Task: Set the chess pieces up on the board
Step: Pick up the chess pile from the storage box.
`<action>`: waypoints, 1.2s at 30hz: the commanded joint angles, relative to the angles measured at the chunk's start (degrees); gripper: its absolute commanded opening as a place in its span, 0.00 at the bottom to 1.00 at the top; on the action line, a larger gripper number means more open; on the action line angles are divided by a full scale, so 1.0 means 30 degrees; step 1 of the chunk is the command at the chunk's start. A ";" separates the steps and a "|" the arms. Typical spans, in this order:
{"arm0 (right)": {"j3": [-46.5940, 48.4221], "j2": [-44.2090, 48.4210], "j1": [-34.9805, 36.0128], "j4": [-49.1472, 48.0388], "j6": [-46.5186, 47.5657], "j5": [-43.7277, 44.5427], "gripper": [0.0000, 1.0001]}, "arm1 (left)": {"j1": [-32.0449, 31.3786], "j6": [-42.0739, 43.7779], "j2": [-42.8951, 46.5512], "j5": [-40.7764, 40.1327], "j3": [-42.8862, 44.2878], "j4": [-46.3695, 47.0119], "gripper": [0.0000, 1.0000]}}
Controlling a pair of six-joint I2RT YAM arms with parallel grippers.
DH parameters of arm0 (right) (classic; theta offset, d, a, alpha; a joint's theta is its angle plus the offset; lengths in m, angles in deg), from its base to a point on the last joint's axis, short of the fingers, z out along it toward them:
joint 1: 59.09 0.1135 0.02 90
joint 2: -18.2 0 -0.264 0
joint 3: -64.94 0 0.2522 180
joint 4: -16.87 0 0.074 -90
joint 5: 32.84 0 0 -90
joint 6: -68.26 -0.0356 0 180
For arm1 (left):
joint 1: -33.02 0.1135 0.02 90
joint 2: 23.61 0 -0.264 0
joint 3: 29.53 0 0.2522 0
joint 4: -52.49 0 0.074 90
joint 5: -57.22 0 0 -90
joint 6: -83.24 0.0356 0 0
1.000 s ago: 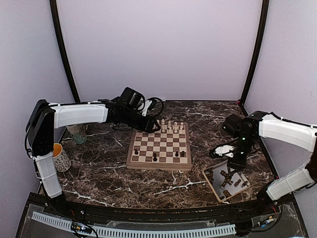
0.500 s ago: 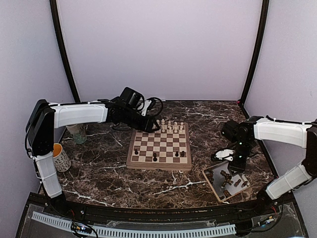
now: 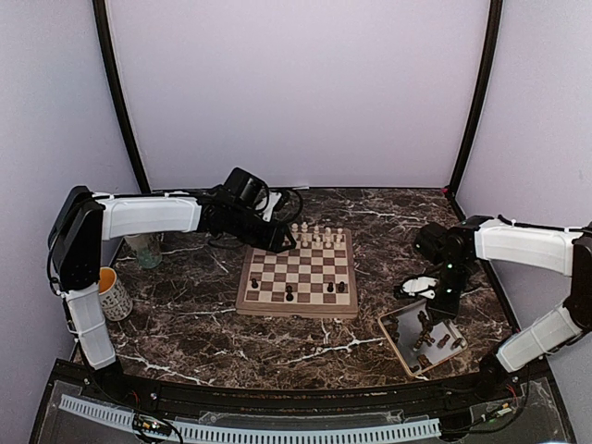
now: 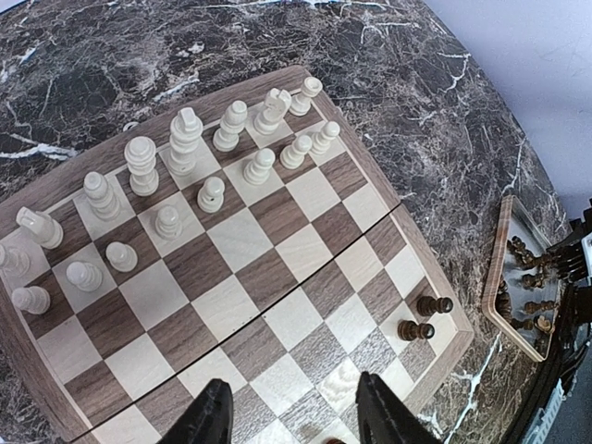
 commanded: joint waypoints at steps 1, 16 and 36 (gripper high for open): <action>0.0747 0.0167 -0.0187 0.0552 0.0135 -0.0491 0.01 | -0.0045 0.0063 0.1242 -0.0035 -0.0445 0.0111 0.48; 0.3264 0.0790 -0.0175 0.2313 0.0591 -0.3054 0.01 | -0.0045 -0.0091 0.1220 0.0301 -0.0686 0.0442 0.48; 0.7467 0.0239 -0.0179 0.1789 0.0008 -0.5594 0.01 | -0.1716 0.0128 0.2498 0.4690 -0.4864 0.9828 0.49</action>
